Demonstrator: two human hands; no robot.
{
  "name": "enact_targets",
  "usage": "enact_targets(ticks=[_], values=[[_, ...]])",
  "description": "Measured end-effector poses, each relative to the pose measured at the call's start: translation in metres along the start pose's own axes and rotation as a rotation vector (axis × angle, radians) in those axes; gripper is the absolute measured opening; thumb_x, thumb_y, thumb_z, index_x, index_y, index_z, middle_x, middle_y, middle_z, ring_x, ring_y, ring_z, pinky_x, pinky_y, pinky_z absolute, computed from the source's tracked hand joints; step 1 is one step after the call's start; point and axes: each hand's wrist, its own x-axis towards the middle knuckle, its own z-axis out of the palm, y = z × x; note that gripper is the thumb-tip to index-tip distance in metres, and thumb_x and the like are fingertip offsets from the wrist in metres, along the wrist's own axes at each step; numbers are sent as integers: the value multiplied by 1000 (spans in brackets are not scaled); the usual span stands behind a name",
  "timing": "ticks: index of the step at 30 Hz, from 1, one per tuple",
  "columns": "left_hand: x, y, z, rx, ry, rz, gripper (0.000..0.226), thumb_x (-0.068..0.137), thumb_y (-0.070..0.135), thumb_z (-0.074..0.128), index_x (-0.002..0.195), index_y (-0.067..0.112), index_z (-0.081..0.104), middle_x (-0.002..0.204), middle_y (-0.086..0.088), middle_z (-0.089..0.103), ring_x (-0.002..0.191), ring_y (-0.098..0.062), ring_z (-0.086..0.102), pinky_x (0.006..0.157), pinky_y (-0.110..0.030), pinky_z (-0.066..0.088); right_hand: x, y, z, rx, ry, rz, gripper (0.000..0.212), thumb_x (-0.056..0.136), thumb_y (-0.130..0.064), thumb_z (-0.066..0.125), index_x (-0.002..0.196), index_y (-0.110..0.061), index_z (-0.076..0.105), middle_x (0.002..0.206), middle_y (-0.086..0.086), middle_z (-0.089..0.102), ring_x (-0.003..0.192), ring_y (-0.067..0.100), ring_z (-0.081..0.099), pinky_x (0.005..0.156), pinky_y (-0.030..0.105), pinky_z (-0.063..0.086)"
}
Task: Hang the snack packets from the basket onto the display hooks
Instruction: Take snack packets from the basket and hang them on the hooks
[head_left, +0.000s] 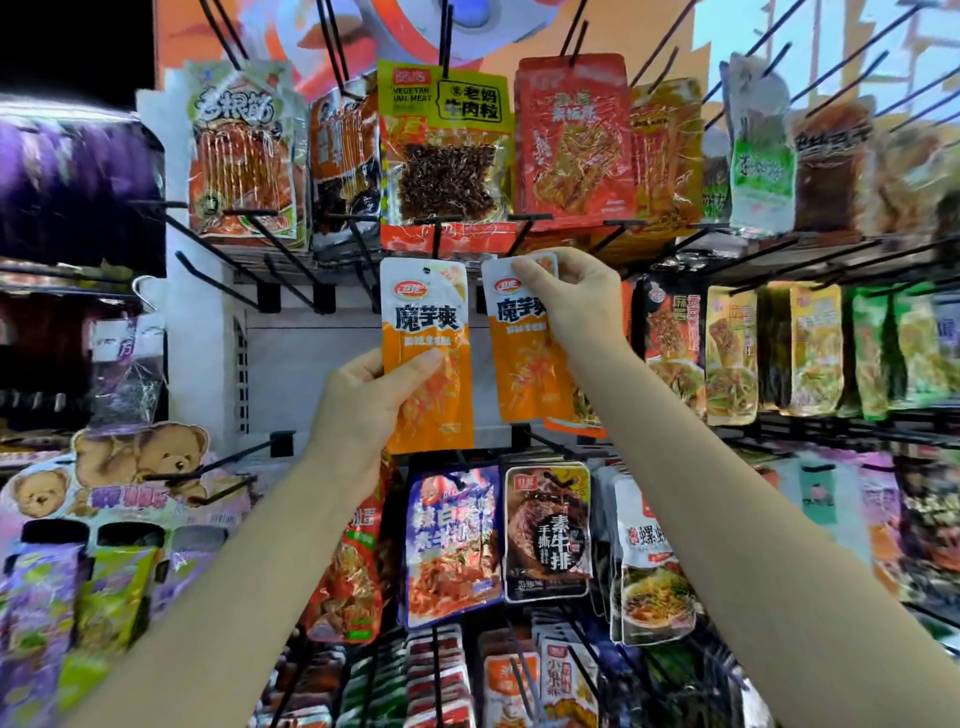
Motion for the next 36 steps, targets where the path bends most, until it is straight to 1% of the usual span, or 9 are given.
enact_targets(ticks=[8,14,17,20,24,26,28,32,36], values=[[1,-4,3,-8,-13,-2,4,90,14,72,92,13,75,86,-6,78,75,-20,75,60,-34,62,1,-10,5,-33,0,116,26,95,-28,69,74,-15,62,74,6,49,59,12,40,45,16,37],[1,-5,9,-20,-29,-10,7,88,13,73,95,13,75,89,-7,78,76,-21,75,60,-34,61,5,-10,4,7,-1,198,19,95,-33,68,93,-15,73,100,2,72,98,22,65,91,43,53],[2,-4,12,-16,-34,0,6,88,14,73,93,14,75,87,-5,78,74,-19,75,58,-33,60,6,-12,3,-18,-16,231,12,96,-32,67,92,-22,70,97,-8,67,96,12,59,87,35,45],[1,-3,13,-17,-38,3,6,88,15,73,93,14,75,89,-6,79,76,-19,75,58,-33,60,6,-12,1,-30,3,241,22,98,-32,64,110,-15,72,110,-3,69,108,19,61,92,37,49],[1,-6,12,-10,-50,1,7,88,15,73,95,13,75,90,-6,79,78,-19,76,59,-32,60,-1,-8,-10,-185,25,45,22,101,-28,60,115,-14,70,103,-2,70,97,12,65,79,26,53],[2,-7,13,-4,-55,1,8,88,16,73,95,13,75,91,-6,79,79,-19,76,61,-32,61,-10,-10,-17,-311,64,-143,22,100,-28,61,116,-15,67,100,-6,63,88,0,59,75,10,47],[5,-10,16,4,-67,-1,12,87,17,74,98,14,75,95,-6,79,83,-20,76,66,-35,62,-18,-13,-23,-364,123,-251,19,100,-27,60,113,-16,68,100,-6,57,86,-3,54,76,5,42],[12,-14,35,20,-135,2,23,85,19,75,106,14,72,99,-5,79,89,-21,76,73,-38,62,-24,-22,-21,-198,-47,-43,20,98,-39,62,92,-23,72,91,1,73,82,11,66,74,25,53],[22,-17,54,97,-155,28,12,87,18,75,99,16,72,89,-1,79,80,-15,76,64,-30,60,-16,-16,-12,-139,-122,94,37,87,-45,74,92,-8,74,96,18,74,88,31,71,84,57,57]])
